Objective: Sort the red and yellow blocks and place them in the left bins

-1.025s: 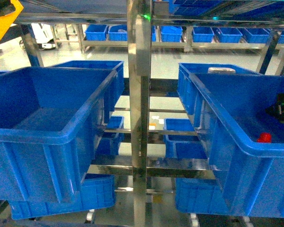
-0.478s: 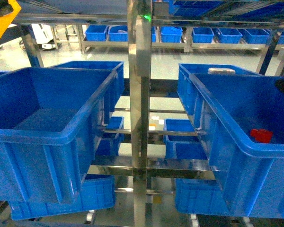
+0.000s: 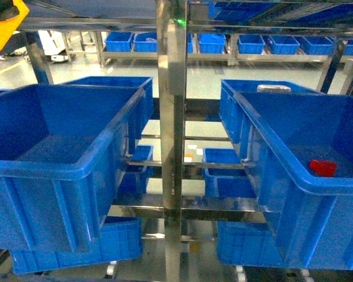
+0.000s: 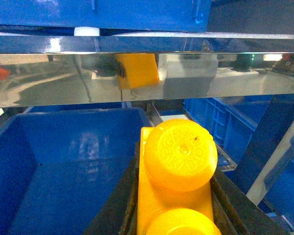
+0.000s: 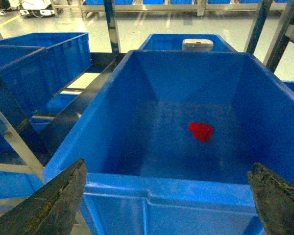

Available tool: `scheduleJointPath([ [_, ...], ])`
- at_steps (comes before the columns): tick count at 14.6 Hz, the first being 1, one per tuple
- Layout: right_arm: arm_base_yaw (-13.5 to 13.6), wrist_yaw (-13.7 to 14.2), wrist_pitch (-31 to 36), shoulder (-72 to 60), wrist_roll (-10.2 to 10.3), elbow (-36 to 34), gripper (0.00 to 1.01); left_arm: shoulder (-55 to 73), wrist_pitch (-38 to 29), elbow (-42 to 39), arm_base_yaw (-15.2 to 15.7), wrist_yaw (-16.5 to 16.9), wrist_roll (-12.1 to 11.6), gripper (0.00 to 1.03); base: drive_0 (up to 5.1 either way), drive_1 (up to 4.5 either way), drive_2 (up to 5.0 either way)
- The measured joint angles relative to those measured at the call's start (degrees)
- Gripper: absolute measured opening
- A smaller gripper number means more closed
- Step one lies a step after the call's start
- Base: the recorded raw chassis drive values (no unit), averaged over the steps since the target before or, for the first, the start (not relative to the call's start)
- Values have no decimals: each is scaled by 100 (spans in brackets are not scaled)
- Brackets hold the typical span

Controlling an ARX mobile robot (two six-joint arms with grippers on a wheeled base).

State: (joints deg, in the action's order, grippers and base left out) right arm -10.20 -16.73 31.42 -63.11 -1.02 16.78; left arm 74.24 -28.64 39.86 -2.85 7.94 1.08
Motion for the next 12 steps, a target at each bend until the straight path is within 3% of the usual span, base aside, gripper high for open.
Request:
scheduleJointPath([
  [5, 0, 4, -33, -44, 13, 72, 98, 339, -146, 68, 129, 74, -74, 27, 0, 0, 0],
  [10, 0, 4, -33, -46, 15, 72, 98, 2122, -448, 527, 778, 98, -282, 27, 0, 0, 0],
  [12, 0, 4, -31, -46, 15, 72, 98, 2618, -553, 909, 1088, 350, -332, 27, 0, 0, 0],
])
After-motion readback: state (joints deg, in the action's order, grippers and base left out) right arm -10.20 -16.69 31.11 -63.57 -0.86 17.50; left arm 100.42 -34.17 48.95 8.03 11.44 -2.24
